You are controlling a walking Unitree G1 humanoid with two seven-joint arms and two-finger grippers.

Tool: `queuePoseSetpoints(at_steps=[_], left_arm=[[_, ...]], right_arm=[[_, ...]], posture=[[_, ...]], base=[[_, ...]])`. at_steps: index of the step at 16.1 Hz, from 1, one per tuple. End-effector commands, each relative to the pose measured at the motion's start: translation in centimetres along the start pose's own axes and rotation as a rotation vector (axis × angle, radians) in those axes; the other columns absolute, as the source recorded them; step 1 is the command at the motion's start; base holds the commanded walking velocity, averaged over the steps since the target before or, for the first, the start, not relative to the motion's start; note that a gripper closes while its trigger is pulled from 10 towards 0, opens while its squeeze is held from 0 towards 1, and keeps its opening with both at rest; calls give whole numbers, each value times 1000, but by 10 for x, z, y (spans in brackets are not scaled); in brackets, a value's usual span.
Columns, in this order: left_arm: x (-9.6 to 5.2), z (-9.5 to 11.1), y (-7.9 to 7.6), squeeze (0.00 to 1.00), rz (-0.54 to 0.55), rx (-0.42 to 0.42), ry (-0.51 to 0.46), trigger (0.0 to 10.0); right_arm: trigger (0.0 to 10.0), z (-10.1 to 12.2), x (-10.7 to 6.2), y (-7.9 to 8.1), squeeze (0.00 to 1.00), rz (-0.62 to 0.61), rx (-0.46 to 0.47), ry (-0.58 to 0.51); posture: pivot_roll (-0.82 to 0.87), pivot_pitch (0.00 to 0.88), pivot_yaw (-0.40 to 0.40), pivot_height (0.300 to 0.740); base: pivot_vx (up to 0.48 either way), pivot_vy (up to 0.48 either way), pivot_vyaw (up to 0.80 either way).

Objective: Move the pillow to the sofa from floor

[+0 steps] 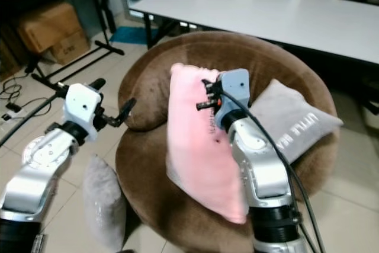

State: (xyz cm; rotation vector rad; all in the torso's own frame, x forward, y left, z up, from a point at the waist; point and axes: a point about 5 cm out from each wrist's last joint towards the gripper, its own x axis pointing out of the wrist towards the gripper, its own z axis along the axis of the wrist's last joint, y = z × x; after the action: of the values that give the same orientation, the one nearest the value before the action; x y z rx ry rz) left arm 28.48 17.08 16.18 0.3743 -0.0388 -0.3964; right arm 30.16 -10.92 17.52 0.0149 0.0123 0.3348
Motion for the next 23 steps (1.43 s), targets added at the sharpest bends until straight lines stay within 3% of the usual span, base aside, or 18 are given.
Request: queuePoseSetpoints(at_steps=[1,4,7,10,14,17,18,19,21,23], left_arm=[[-2,-5,-6,0,-66,12,31,10000],[-10,-10,-8,0,-165,23,68,10000],[-20,-16,-5,0,-226,30,123,10000],[-30,-21,-3,0,-299,38,171,10000],[-39,-23,-5,0,-351,40,204,10000],[-42,-29,-3,0,-362,39,221,10000],[-43,-32,-3,0,-371,36,231,10000],[-44,-36,-3,0,-377,34,240,10000],[-46,-50,-5,0,-388,22,256,10000],[-47,-57,-8,0,-402,20,270,10000]], right_arm=[[10000,7,5,5,0,24,-1,-16],[10000,5,15,12,0,64,54,19],[10000,-1,33,32,0,131,50,105],[10000,1,55,47,0,153,195,139],[10000,-3,71,27,0,51,386,186],[10000,-8,76,1,0,-104,517,186],[10000,-16,76,-18,0,-219,575,188],[10000,-23,73,-34,0,-318,582,188],[10000,-41,66,-52,0,-401,535,214],[10000,-58,61,-56,0,-439,510,265]], posture=[[-62,0,21,740],[-62,0,21,740],[-54,0,23,740],[-36,0,22,740],[-31,0,26,740],[-29,0,30,740],[-27,0,33,740],[-27,0,33,740],[-28,0,39,740],[-34,0,47,740]], base=[[0,0,0],[0,0,0],[0,0,0],[0,0,0],[0,0,0],[0,0,0],[0,0,0],[0,0,0],[0,0,0],[0,0,0]])
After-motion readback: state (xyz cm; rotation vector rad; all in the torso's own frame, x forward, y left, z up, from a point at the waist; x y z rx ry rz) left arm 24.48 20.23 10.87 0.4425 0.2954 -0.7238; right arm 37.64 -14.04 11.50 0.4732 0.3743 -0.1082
